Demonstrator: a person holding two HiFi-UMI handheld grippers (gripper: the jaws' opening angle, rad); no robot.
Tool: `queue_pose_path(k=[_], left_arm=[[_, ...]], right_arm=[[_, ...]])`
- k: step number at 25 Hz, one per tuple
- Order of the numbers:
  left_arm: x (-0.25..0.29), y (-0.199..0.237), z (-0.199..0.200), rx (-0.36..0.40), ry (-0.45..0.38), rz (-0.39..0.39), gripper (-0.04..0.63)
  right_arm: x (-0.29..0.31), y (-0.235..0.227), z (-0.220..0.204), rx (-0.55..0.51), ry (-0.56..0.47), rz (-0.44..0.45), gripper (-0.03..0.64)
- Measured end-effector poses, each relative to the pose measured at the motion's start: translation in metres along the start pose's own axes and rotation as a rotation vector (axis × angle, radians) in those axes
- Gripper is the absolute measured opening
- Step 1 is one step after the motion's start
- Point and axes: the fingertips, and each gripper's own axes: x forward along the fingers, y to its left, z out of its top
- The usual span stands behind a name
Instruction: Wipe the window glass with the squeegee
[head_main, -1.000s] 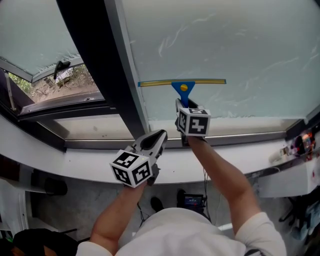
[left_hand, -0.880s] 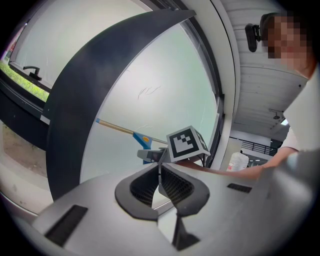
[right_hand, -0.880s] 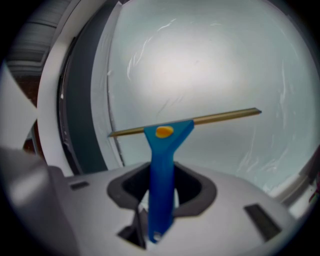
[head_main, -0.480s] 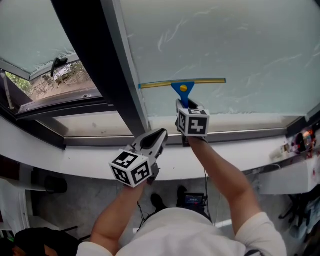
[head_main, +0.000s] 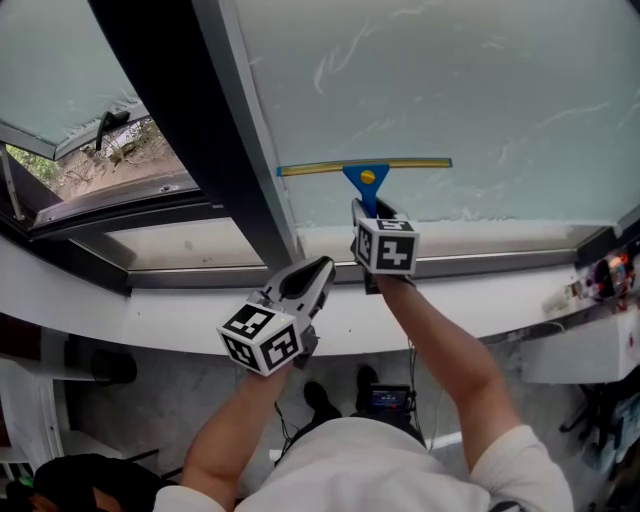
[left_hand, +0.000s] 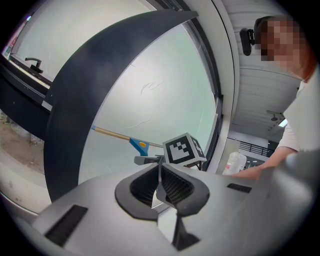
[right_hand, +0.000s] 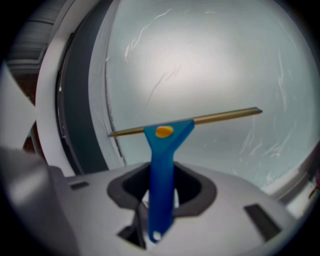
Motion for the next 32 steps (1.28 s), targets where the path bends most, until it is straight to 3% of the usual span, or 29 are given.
queue_pose_path(k=[32], left_arm=[[0.013, 0.013, -0.051, -0.011, 0.081, -0.046, 0.040]], right_arm=[[0.026, -0.013, -0.072, -0.028, 0.062, -0.020, 0.147]])
